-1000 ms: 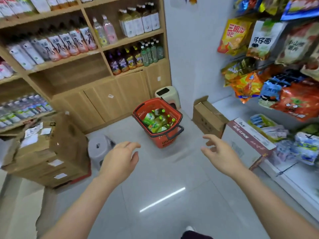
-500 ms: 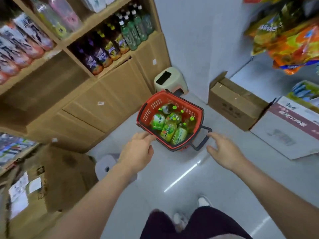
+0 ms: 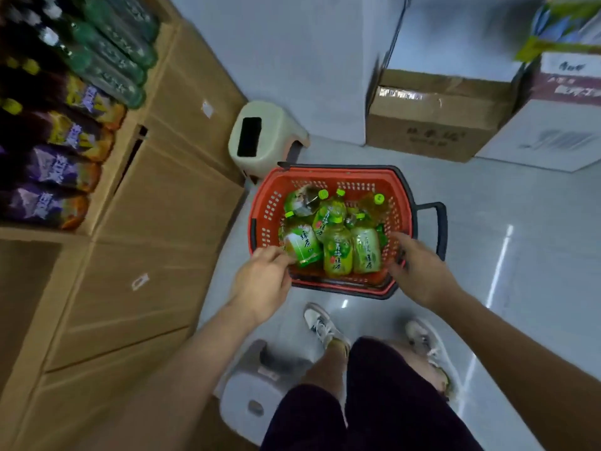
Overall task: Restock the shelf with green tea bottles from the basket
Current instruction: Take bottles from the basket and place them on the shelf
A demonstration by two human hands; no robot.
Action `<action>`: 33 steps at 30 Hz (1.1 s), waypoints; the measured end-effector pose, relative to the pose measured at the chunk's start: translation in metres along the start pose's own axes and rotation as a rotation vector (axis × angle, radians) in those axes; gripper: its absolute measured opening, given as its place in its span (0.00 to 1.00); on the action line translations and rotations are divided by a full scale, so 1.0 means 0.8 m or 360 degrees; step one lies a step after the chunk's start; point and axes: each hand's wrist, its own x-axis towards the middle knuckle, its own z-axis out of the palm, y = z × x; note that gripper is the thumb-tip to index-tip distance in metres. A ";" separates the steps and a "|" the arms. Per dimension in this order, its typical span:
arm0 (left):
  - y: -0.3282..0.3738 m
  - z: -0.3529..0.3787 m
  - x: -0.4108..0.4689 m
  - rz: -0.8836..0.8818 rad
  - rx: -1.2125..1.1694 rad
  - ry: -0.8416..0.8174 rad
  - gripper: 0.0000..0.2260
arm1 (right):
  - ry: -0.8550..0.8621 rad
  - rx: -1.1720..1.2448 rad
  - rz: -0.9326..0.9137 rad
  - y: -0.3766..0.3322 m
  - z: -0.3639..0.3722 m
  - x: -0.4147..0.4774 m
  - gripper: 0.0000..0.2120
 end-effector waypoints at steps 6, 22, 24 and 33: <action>-0.084 0.068 0.098 -0.0119 -0.0080 -0.0086 0.21 | 0.0169 0.0215 0.0068 -0.033 0.102 0.100 0.31; -0.223 0.355 0.358 -0.0893 -0.1338 -0.0246 0.38 | 0.0495 0.0611 0.0726 0.035 0.329 0.389 0.29; -0.230 0.362 0.364 -0.0830 -0.1378 -0.0313 0.40 | 0.0532 0.0544 0.0755 0.032 0.335 0.397 0.15; -0.236 0.358 0.358 -0.0087 -0.1001 -0.0430 0.37 | 0.0646 0.0191 0.0369 0.028 0.352 0.379 0.36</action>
